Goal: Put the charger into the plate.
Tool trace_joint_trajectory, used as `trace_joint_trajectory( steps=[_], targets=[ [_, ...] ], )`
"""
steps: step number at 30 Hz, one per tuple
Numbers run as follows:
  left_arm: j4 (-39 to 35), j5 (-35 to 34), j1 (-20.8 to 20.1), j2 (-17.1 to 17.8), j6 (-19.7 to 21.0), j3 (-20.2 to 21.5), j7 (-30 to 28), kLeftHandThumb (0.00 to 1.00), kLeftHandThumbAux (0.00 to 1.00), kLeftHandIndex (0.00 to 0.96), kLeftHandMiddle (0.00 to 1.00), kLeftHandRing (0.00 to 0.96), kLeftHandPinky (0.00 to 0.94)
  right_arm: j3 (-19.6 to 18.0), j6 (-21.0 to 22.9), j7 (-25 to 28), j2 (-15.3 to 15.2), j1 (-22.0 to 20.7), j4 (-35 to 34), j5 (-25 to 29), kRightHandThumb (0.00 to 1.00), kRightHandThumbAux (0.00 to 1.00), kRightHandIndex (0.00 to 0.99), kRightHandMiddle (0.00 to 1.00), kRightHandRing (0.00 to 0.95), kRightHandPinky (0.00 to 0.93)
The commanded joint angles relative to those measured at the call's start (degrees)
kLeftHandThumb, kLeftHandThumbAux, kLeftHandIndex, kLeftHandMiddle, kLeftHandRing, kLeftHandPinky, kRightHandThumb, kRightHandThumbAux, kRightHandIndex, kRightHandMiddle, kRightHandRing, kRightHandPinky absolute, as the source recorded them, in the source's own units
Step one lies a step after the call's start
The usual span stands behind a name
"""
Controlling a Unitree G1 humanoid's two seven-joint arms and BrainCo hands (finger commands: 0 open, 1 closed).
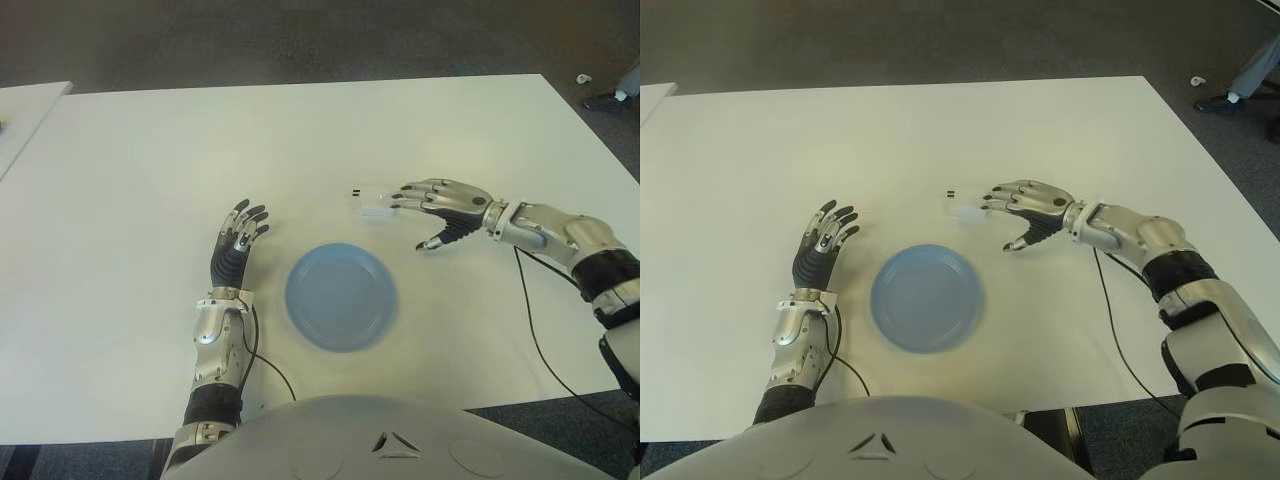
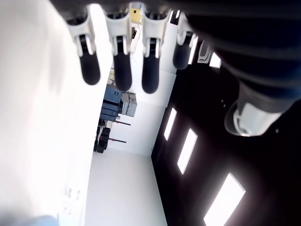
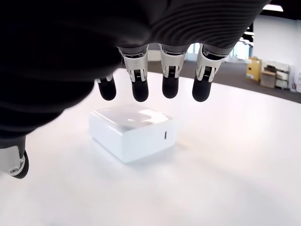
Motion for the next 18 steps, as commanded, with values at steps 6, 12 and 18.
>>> trace_joint_trajectory(
  steps=[6, 12, 18],
  targets=[
    [2.8, -0.6, 1.4, -0.2, 2.3, 0.1, -1.0, 0.000, 0.502, 0.150, 0.256, 0.241, 0.238, -5.6, 0.5, 5.9, -2.3, 6.6, -7.4, 4.2, 0.000, 0.423, 0.000, 0.000, 0.000, 0.000],
    [3.0, -0.4, 1.2, -0.2, 2.2, 0.3, -0.8, 0.000, 0.500, 0.146, 0.254, 0.241, 0.234, -8.2, 0.8, 7.9, -2.6, 9.7, -9.7, 5.5, 0.000, 0.415, 0.000, 0.000, 0.000, 0.000],
    [3.2, -0.1, 1.0, 0.0, 2.3, 0.6, -0.7, 0.000, 0.494, 0.142, 0.249, 0.235, 0.227, -10.0, 0.8, 9.1, -2.7, 11.8, -11.1, 5.8, 0.000, 0.408, 0.000, 0.000, 0.000, 0.000]
  ],
)
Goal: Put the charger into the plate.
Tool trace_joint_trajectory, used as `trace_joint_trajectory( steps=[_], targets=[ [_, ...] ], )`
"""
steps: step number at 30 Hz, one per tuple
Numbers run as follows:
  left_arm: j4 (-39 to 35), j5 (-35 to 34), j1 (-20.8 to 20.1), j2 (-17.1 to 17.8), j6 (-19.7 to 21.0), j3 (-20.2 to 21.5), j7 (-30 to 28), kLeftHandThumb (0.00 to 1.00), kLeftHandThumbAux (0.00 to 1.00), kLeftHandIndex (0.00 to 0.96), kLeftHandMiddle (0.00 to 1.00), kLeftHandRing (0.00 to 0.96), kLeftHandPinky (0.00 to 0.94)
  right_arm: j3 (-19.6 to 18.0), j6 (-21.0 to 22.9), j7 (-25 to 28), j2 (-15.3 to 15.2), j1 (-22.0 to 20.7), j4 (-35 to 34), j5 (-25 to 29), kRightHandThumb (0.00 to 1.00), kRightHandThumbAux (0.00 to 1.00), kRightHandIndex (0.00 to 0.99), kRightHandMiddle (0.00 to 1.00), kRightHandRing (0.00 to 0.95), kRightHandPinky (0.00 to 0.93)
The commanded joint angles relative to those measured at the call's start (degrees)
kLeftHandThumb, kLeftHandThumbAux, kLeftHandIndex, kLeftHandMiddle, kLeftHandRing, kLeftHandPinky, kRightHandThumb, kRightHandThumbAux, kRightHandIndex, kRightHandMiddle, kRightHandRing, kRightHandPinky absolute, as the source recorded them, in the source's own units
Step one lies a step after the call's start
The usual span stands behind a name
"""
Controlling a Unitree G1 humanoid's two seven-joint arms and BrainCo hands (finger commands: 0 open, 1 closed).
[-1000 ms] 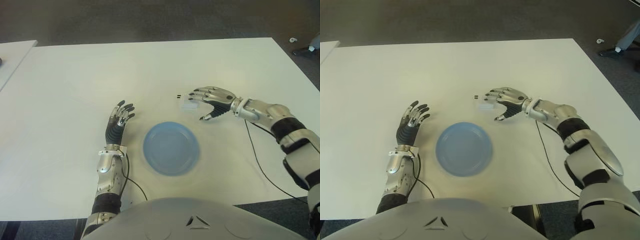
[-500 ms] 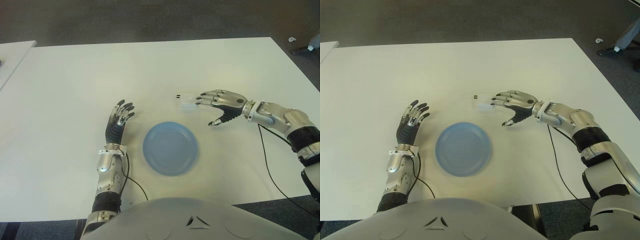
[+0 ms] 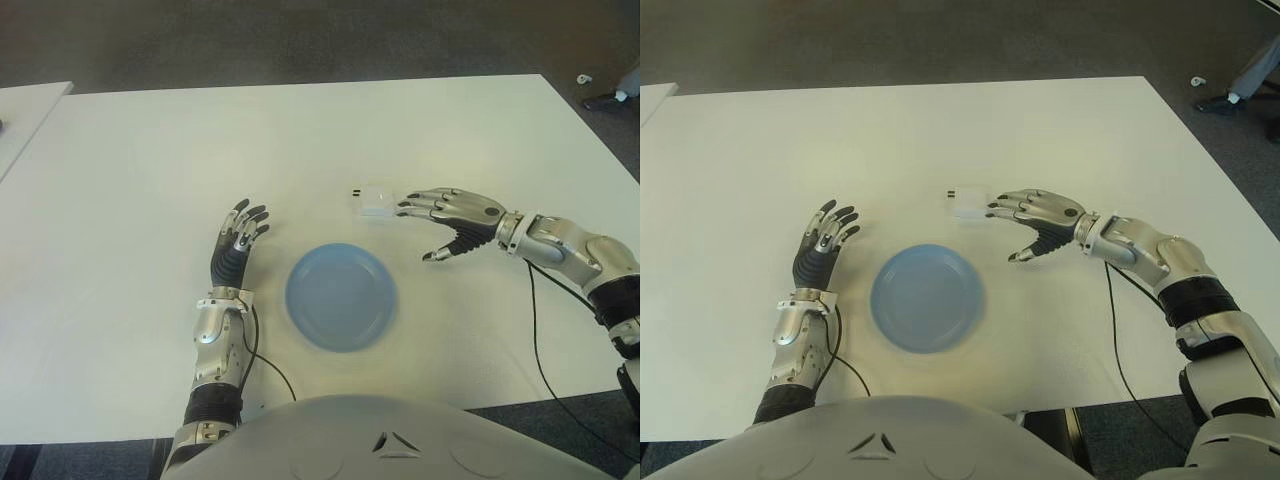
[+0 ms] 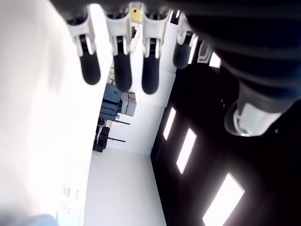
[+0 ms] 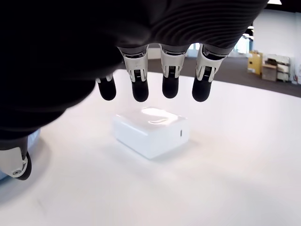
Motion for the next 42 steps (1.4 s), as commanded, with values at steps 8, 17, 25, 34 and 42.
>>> trace_joint_trajectory(
  steps=[8, 17, 25, 34, 42],
  targets=[
    [2.8, 0.3, 1.4, 0.2, 2.9, 0.1, -0.1, 0.000, 0.476, 0.145, 0.251, 0.231, 0.223, -3.5, 0.9, 2.7, 0.7, 3.4, -0.9, 2.3, 0.000, 0.397, 0.000, 0.000, 0.000, 0.000],
    [2.1, 0.2, 1.6, 0.7, 3.8, 0.0, -0.4, 0.000, 0.494, 0.146, 0.245, 0.232, 0.224, -4.9, 2.4, 0.1, 4.6, 1.2, 2.2, 1.7, 0.000, 0.379, 0.000, 0.000, 0.000, 0.000],
    [1.8, 0.2, 1.7, 0.7, 4.0, 0.0, -0.5, 0.000, 0.504, 0.143, 0.244, 0.232, 0.228, -4.2, 5.5, 0.5, 8.9, -4.3, 6.2, 0.9, 0.071, 0.334, 0.000, 0.000, 0.000, 0.000],
    [1.9, 0.4, 1.7, 0.6, 3.8, -0.1, -0.4, 0.000, 0.501, 0.139, 0.242, 0.235, 0.229, -3.1, 11.3, 1.7, 12.9, -6.9, 8.7, 0.5, 0.145, 0.259, 0.000, 0.000, 0.000, 0.000],
    [1.6, 0.8, 2.0, 0.2, 3.6, -0.2, 0.0, 0.000, 0.502, 0.141, 0.248, 0.243, 0.248, -0.6, 14.2, 1.2, 17.5, -10.0, 13.7, -1.1, 0.200, 0.206, 0.000, 0.000, 0.000, 0.000]
  ],
)
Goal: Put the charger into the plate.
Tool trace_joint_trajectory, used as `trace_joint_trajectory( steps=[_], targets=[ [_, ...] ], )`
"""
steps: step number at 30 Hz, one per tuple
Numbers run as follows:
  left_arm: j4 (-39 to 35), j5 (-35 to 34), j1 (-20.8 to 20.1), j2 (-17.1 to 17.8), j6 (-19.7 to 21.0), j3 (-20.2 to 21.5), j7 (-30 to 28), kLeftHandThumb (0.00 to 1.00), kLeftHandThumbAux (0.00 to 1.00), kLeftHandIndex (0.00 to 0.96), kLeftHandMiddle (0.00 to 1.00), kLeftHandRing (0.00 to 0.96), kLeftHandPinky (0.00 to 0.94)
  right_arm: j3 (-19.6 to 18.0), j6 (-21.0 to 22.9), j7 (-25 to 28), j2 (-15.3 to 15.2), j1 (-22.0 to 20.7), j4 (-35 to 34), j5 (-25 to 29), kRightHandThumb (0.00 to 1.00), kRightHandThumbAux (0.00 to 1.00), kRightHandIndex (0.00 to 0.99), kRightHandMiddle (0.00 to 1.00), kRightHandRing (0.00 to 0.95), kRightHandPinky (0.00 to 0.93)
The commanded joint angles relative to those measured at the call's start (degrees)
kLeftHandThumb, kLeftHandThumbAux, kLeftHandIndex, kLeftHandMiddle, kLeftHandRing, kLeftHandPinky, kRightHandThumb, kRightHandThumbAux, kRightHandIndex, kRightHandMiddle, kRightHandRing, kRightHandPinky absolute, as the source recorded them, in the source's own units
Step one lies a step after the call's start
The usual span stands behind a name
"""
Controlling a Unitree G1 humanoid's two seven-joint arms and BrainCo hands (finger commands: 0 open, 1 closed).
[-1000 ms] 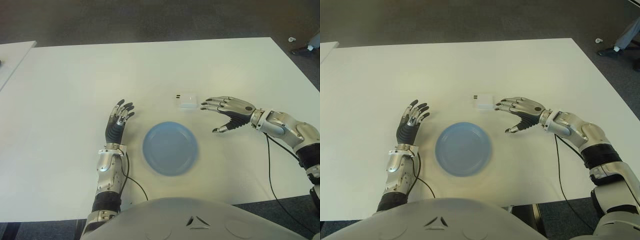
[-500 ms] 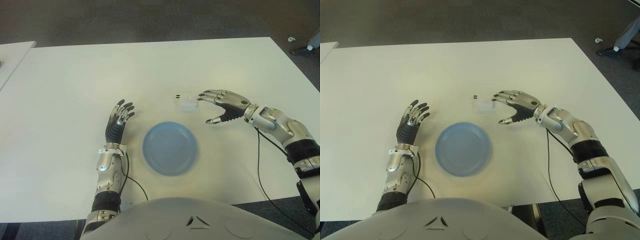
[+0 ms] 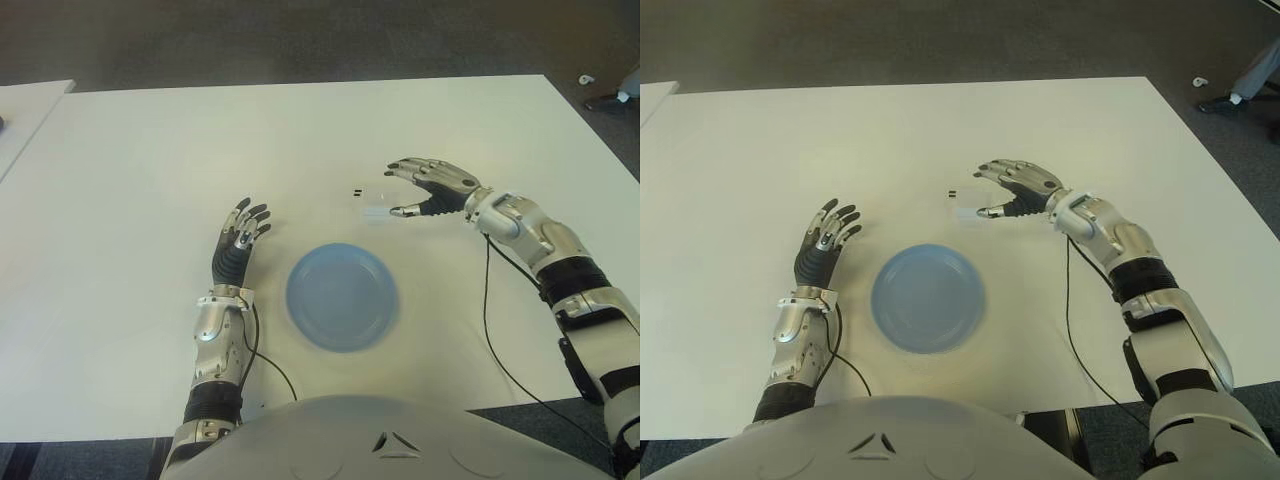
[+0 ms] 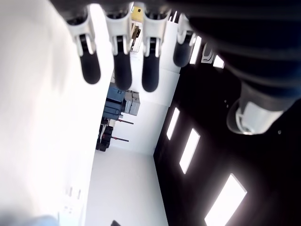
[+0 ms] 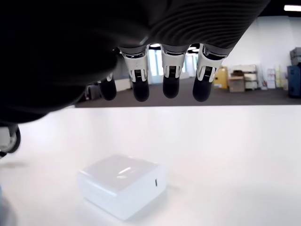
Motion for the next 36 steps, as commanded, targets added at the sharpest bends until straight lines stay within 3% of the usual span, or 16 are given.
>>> trace_joint_trajectory(
  steps=[1, 5, 15, 36],
  targets=[
    [2.1, 0.5, 2.0, -0.4, 1.6, -0.3, 0.0, 0.000, 0.502, 0.144, 0.252, 0.246, 0.248, 2.5, 1.9, -0.9, 3.2, -2.2, 4.7, -2.0, 0.205, 0.200, 0.000, 0.000, 0.000, 0.000],
    [2.2, 1.0, 2.0, -0.5, 1.1, -0.4, 0.0, 0.000, 0.495, 0.144, 0.255, 0.248, 0.246, 4.4, 2.4, -2.6, 5.3, -4.4, 9.1, -3.3, 0.215, 0.187, 0.000, 0.000, 0.000, 0.000],
    [1.9, 0.8, 2.3, -0.9, 1.0, -0.7, -0.3, 0.000, 0.492, 0.144, 0.260, 0.252, 0.253, 7.3, 2.9, -5.4, 6.9, -6.5, 13.0, -5.3, 0.241, 0.168, 0.000, 0.000, 0.000, 0.000],
    [0.9, 0.6, 2.9, -1.3, 1.1, -1.0, -0.5, 0.000, 0.497, 0.147, 0.250, 0.244, 0.249, 11.3, 6.2, -7.1, 11.3, -9.5, 22.5, -5.9, 0.295, 0.141, 0.000, 0.000, 0.000, 0.000]
  ],
)
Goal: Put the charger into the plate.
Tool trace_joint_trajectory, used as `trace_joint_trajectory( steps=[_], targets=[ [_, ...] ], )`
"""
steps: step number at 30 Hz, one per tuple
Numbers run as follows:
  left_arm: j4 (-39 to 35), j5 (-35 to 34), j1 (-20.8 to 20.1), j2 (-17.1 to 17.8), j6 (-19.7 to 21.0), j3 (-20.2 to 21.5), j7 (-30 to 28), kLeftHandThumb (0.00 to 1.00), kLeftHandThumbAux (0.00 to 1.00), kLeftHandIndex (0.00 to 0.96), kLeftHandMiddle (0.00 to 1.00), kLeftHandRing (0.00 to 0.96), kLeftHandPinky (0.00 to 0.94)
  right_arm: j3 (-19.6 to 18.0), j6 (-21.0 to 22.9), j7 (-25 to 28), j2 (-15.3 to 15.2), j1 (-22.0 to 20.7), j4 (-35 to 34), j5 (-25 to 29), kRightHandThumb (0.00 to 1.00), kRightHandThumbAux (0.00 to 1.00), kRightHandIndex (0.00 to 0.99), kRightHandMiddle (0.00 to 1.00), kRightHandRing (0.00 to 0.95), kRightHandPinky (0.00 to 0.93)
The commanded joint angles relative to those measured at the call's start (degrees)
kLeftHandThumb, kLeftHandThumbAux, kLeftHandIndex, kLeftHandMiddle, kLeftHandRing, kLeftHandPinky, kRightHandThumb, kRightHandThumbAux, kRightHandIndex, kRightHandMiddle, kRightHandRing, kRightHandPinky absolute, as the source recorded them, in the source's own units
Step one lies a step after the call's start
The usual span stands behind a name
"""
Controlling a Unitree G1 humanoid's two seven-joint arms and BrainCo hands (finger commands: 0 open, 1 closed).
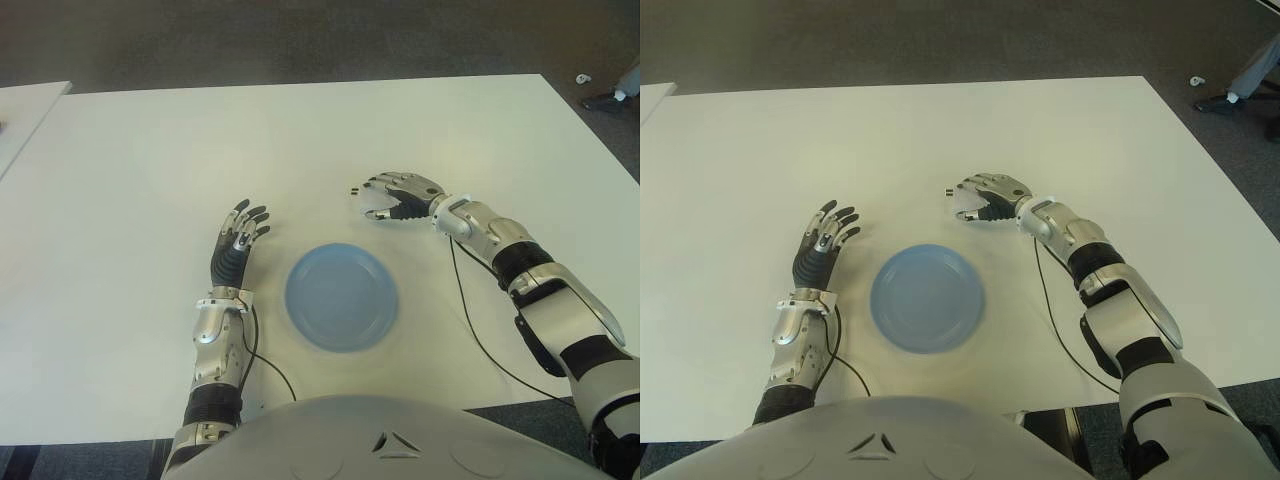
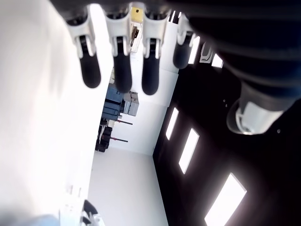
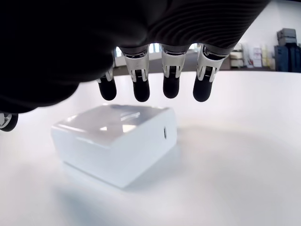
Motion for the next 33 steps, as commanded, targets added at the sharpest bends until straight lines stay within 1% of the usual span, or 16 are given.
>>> trace_joint_trajectory(
  steps=[1, 8, 13, 33],
  targets=[
    [1.8, 0.3, 2.3, -0.4, 1.8, -0.7, -0.5, 0.000, 0.496, 0.146, 0.248, 0.243, 0.249, 1.5, 1.6, 0.0, 1.7, -0.3, 3.0, -0.6, 0.298, 0.141, 0.000, 0.000, 0.000, 0.000],
    [1.5, 0.2, 2.5, -0.4, 1.7, -0.8, -0.5, 0.000, 0.502, 0.147, 0.252, 0.247, 0.257, 3.0, 2.7, -2.8, 3.6, -0.8, 7.9, -1.1, 0.309, 0.140, 0.000, 0.000, 0.000, 0.000],
    [1.5, 0.1, 2.5, -0.6, 1.0, -0.7, -0.3, 0.000, 0.501, 0.160, 0.262, 0.254, 0.261, 3.7, 3.0, -4.4, 4.4, -1.2, 10.3, -0.9, 0.311, 0.142, 0.000, 0.000, 0.000, 0.000],
    [1.3, -0.7, 2.6, -0.3, 1.0, -0.5, -0.6, 0.000, 0.494, 0.172, 0.281, 0.271, 0.273, 5.6, 3.4, -7.2, 4.1, -2.5, 14.6, -0.7, 0.307, 0.144, 0.000, 0.000, 0.000, 0.000]
  ],
)
